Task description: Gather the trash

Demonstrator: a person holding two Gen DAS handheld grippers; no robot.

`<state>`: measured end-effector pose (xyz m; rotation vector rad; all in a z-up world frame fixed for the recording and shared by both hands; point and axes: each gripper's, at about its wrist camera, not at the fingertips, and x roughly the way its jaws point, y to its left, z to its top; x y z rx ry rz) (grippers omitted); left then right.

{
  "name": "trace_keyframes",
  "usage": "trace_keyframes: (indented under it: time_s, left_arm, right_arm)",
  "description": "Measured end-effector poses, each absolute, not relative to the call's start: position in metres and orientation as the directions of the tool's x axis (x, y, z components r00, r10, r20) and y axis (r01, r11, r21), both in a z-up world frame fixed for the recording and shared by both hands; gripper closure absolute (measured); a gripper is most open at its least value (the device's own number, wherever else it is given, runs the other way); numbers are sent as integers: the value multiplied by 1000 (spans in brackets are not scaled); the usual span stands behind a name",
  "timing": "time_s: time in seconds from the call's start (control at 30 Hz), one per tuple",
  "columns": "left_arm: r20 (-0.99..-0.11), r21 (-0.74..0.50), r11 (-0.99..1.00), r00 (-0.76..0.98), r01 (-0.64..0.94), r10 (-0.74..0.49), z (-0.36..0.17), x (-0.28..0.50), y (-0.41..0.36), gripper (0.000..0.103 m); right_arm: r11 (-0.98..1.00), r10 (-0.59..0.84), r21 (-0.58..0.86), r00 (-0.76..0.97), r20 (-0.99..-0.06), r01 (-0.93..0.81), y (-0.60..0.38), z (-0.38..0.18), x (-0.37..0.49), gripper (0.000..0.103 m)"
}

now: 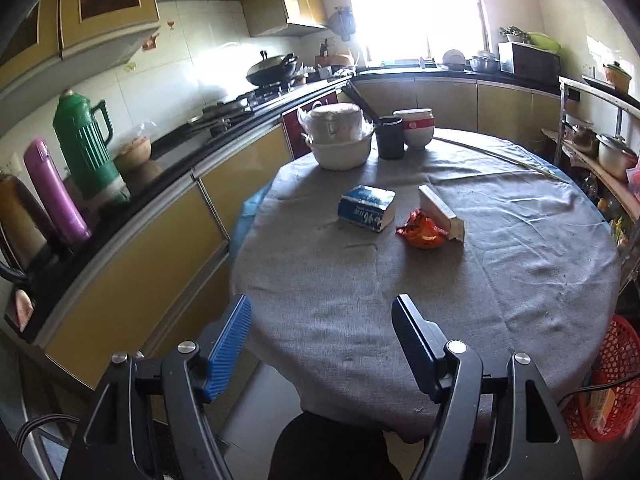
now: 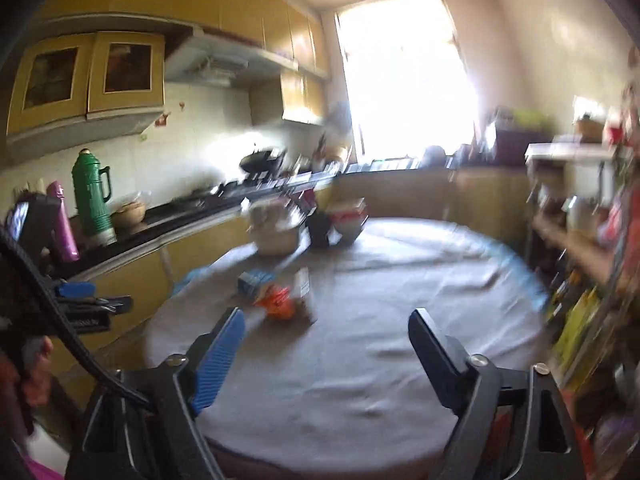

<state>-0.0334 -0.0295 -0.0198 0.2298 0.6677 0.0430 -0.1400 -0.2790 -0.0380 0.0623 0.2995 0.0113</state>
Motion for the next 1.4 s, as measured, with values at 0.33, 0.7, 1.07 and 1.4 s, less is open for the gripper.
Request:
trace_keyframes:
  time_s: [0.33, 0.7, 1.07, 1.4]
  left_arm:
    - [-530, 211, 976, 846, 60, 63, 24, -47, -68, 29]
    - [-400, 144, 990, 914, -6, 64, 78, -69, -62, 16]
    - [-394, 1, 995, 915, -95, 87, 84, -37, -20, 11]
    - [-440, 132, 954, 846, -271, 301, 61, -42, 20, 11]
  right_arm:
    - [987, -42, 149, 987, -154, 65, -387, 41, -157, 14]
    - [915, -18, 395, 985, -173, 86, -428, 76, -150, 3]
    - [972, -60, 193, 935, -349, 134, -371, 54, -161, 3]
    - [980, -29, 173, 921, -389, 103, -326, 50, -146, 3]
